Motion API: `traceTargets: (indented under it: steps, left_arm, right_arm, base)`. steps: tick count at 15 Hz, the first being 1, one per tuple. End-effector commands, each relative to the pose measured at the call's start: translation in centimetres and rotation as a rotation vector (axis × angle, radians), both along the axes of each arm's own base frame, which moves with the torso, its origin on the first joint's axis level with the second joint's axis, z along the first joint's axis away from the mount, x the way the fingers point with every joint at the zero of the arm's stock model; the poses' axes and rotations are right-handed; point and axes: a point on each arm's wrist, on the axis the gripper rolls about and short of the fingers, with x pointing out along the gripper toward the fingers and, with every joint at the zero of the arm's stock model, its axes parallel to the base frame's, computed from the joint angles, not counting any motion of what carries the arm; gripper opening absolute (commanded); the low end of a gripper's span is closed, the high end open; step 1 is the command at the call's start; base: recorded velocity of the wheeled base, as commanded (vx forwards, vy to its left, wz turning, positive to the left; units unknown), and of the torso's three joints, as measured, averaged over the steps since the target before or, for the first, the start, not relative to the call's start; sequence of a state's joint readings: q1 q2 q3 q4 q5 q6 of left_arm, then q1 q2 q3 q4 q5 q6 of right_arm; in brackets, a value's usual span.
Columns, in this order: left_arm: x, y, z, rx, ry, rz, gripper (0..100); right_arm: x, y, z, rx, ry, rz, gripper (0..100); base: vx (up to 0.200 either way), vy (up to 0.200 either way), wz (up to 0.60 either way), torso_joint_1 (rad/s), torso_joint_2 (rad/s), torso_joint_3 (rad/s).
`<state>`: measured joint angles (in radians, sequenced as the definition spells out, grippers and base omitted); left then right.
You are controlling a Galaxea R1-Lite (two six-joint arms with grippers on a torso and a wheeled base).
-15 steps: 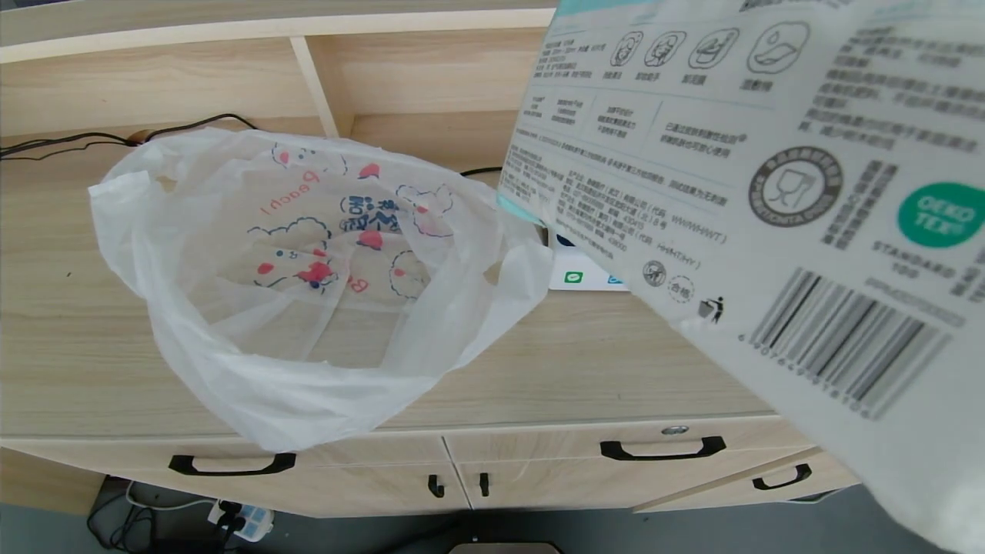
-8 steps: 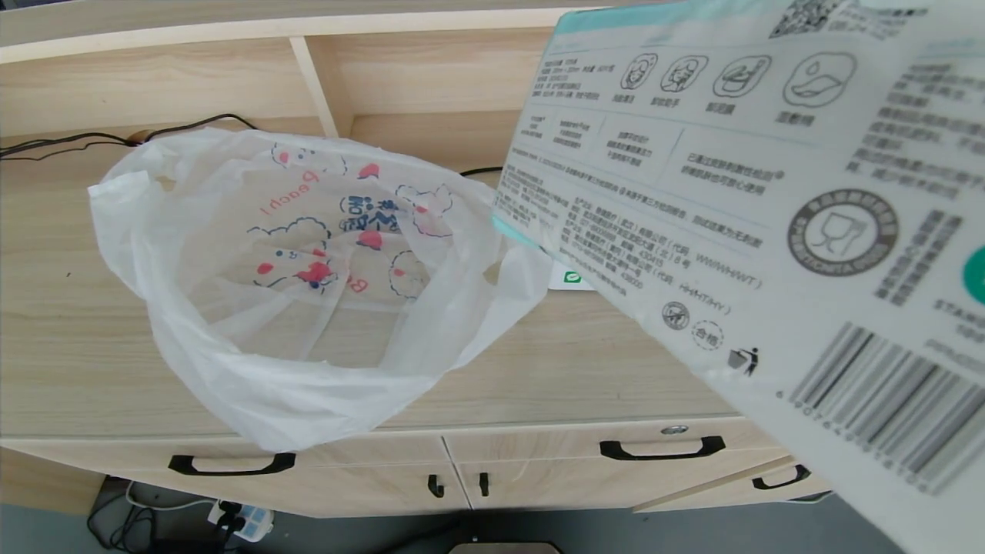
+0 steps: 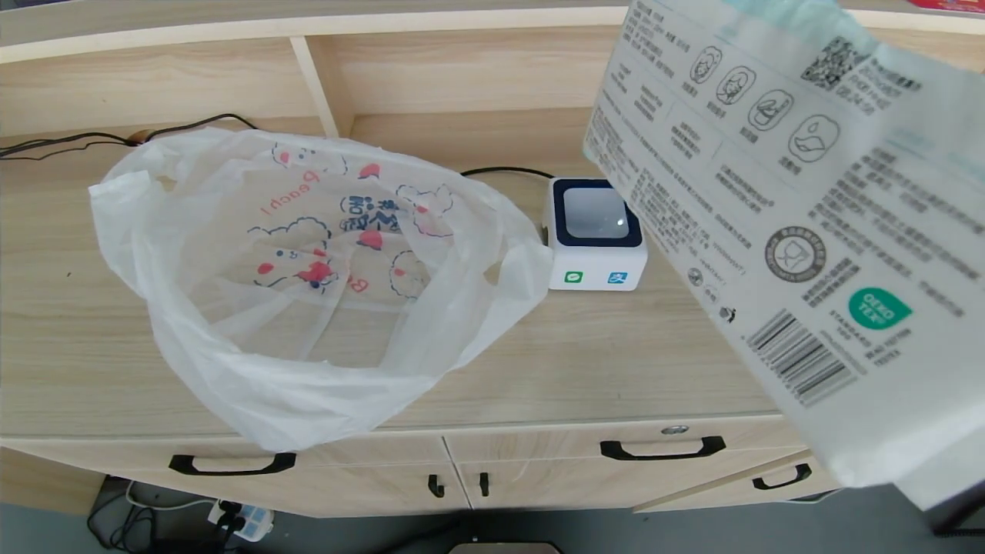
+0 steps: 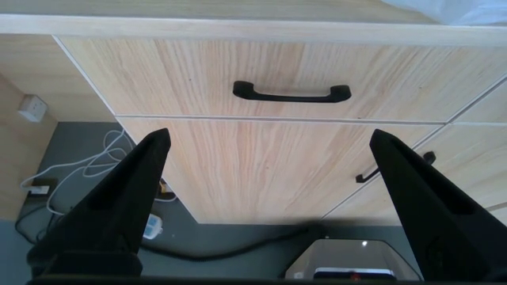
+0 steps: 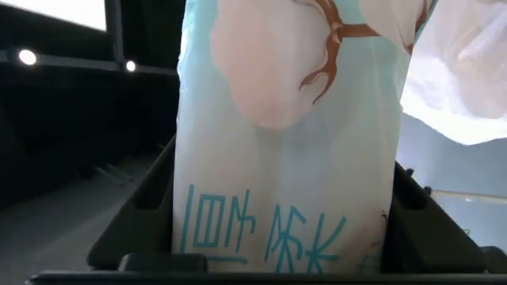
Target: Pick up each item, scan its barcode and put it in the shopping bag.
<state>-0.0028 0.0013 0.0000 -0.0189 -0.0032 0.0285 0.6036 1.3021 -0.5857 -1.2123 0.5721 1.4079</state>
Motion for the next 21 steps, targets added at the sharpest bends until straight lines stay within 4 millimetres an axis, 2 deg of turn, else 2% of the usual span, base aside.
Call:
traceTargets:
  steps: [1, 3, 4, 5, 7, 8, 10, 13, 16, 19, 21]
  left_arm:
    - [0.0, 0.0, 0.0, -0.001, -0.001, 0.0, 100]
    - [0.0, 0.0, 0.0, 0.001, 0.001, 0.0, 100]
    - [0.0, 0.0, 0.0, 0.001, 0.001, 0.001, 100]
    - [0.0, 0.0, 0.0, -0.001, 0.001, 0.0, 100]
    - [0.0, 0.0, 0.0, 0.001, 0.001, 0.001, 100]
    - [0.0, 0.0, 0.0, -0.001, -0.001, 0.0, 100]
    - [0.0, 0.0, 0.0, 0.001, 0.001, 0.0, 100]
    - [0.0, 0.0, 0.0, -0.001, 0.001, 0.0, 100]
    - [0.0, 0.0, 0.0, -0.001, 0.001, 0.0, 100]
    - [0.0, 0.0, 0.0, -0.001, -0.001, 0.0, 100]
    - [0.0, 0.0, 0.0, 0.001, 0.001, 0.0, 100]
  right_arm:
    - [0.3, -3.5, 2.2, -0.164, -0.33, -0.265, 0]
    - [1.3, -3.9, 0.4, -0.59, -0.606, -0.45, 0]
    - [1.6, -4.0, 0.7, -0.717, -0.717, -0.487, 0]
    - [1.6, -3.8, 1.7, -0.761, -0.756, -0.501, 0]
    - [2.6, -2.8, 3.9, -0.873, -0.799, -0.679, 0]
    - [3.1, -2.3, 4.3, -0.906, -0.806, -0.731, 0]
    - [4.7, -0.1, 5.1, -0.921, -0.792, -0.761, 0]
    - [7.3, 3.8, 4.2, -0.93, -0.762, -0.77, 0]
    - [9.3, 5.3, 2.8, -0.873, -0.773, -0.795, 0]
    - [9.9, 6.0, 3.1, -0.791, -0.801, -0.785, 0]
    - [10.8, 6.7, 2.1, -0.808, -0.793, -0.758, 0]
  base:
    - [0.0, 0.0, 0.0, 0.0, 0.0, 0.0]
    - [0.0, 0.0, 0.0, 0.0, 0.0, 0.0]
    - [0.0, 0.0, 0.0, 0.0, 0.0, 0.0]
    - [0.0, 0.0, 0.0, 0.0, 0.0, 0.0]
    - [0.0, 0.0, 0.0, 0.0, 0.0, 0.0]
    - [0.0, 0.0, 0.0, 0.0, 0.0, 0.0]
    - [0.0, 0.0, 0.0, 0.0, 0.0, 0.0]
    - [0.0, 0.0, 0.0, 0.0, 0.0, 0.0]
    - [0.0, 0.0, 0.0, 0.0, 0.0, 0.0]
    - [0.0, 0.0, 0.0, 0.0, 0.0, 0.0]
    - [0.0, 0.0, 0.0, 0.0, 0.0, 0.0]
